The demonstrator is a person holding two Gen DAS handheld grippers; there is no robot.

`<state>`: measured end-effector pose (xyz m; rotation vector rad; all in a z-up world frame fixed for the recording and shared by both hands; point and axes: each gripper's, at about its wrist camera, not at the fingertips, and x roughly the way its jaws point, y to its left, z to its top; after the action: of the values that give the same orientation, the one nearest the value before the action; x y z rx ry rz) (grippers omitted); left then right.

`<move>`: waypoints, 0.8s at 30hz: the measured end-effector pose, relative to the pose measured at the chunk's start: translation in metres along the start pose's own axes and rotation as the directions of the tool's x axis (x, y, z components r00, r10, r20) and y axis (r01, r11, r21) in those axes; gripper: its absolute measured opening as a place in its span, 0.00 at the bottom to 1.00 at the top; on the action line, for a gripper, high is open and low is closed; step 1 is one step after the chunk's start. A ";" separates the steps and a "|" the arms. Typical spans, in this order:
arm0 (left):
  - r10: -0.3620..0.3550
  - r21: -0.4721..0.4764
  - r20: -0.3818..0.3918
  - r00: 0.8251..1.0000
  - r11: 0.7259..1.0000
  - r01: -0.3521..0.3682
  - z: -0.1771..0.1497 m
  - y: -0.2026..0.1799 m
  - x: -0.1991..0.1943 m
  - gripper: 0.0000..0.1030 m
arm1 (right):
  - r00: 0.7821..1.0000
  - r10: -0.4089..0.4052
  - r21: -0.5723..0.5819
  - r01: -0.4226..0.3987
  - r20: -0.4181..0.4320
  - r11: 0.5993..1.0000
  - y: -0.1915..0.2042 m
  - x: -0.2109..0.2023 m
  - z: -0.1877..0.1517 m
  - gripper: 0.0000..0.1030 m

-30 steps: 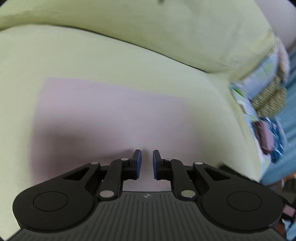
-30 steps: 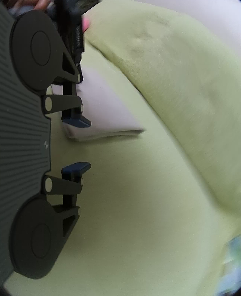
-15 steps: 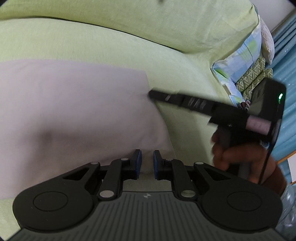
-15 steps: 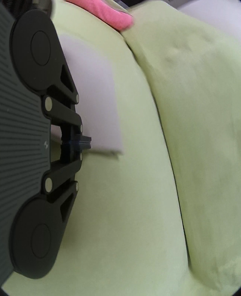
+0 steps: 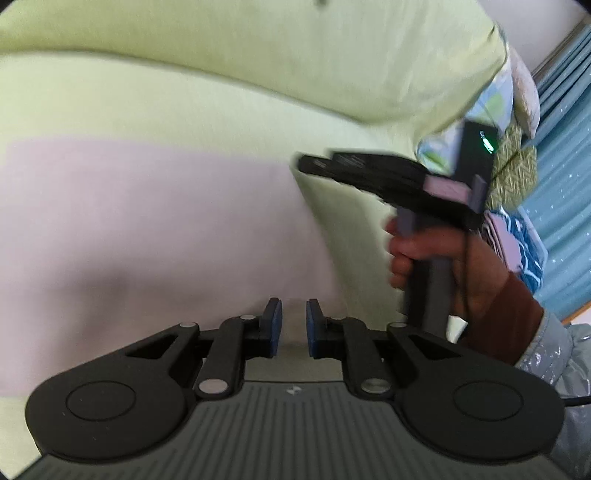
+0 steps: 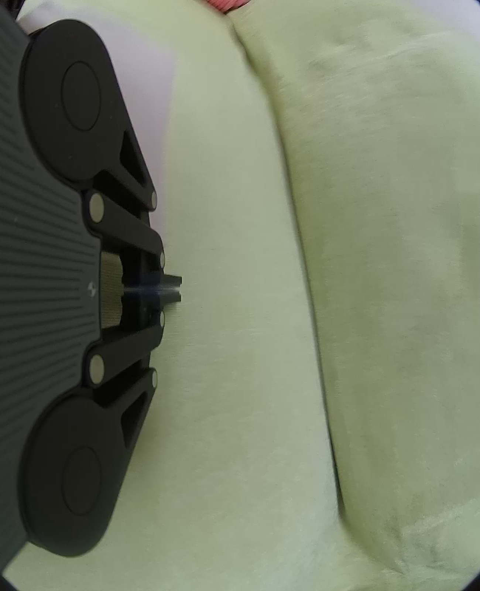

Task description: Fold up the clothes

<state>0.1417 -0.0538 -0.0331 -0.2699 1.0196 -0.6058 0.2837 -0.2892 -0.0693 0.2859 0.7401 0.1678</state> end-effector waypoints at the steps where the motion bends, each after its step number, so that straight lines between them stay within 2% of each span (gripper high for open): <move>1: 0.033 0.007 0.014 0.999 0.999 -0.033 -0.001 0.005 -0.009 0.16 | 0.999 0.024 -0.015 -0.023 0.027 1.000 0.003 -0.013 0.000 0.03; 5: 0.167 0.007 0.036 0.985 0.986 -0.167 -0.015 0.031 -0.029 0.16 | 0.989 0.140 -0.122 -0.132 0.053 0.984 0.031 -0.067 -0.030 0.07; 8: 0.243 0.020 0.025 0.970 0.970 -0.243 -0.029 0.042 -0.028 0.16 | 0.985 0.170 -0.212 -0.162 0.018 0.964 0.056 -0.086 -0.063 0.08; 9: 0.259 0.038 0.032 0.965 0.965 -0.260 -0.035 0.044 -0.030 0.16 | 0.986 0.164 -0.259 -0.159 -0.002 0.953 0.068 -0.090 -0.079 0.08; 11: 0.278 0.070 0.046 0.960 0.957 -0.281 -0.044 0.045 -0.032 0.18 | 0.995 0.089 -0.292 -0.100 -0.051 0.951 0.076 -0.087 -0.099 0.06; 13: 0.297 0.091 0.048 0.954 0.949 -0.301 -0.048 0.048 -0.038 0.18 | 0.998 0.039 -0.251 -0.049 -0.043 0.967 0.067 -0.091 -0.107 0.05; 17: 0.331 0.053 0.049 0.943 0.941 -0.333 -0.050 0.058 -0.064 0.19 | 0.999 -0.035 -0.209 0.027 -0.032 0.977 0.062 -0.104 -0.099 0.11; 19: 0.332 0.046 0.065 0.941 0.941 -0.335 -0.049 0.057 -0.074 0.23 | 1.000 -0.021 -0.215 0.018 -0.015 0.976 0.069 -0.109 -0.096 0.12; 20: 0.340 0.046 0.073 0.938 0.938 -0.344 -0.045 0.055 -0.073 0.29 | 1.000 -0.003 -0.228 0.000 -0.011 0.974 0.078 -0.108 -0.096 0.12; 22: 0.372 0.048 0.087 0.924 0.925 -0.377 -0.036 0.049 -0.066 0.30 | 1.000 0.029 -0.252 -0.030 -0.007 0.967 0.094 -0.106 -0.096 0.16; 24: 0.408 0.046 0.095 0.908 0.909 -0.414 -0.027 0.045 -0.059 0.30 | 0.999 0.040 -0.262 -0.042 -0.014 0.964 0.103 -0.100 -0.100 0.16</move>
<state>0.1115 0.0187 -0.0262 -0.0166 0.9375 -0.2398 0.1375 -0.1969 -0.0427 0.0479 0.7112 0.3039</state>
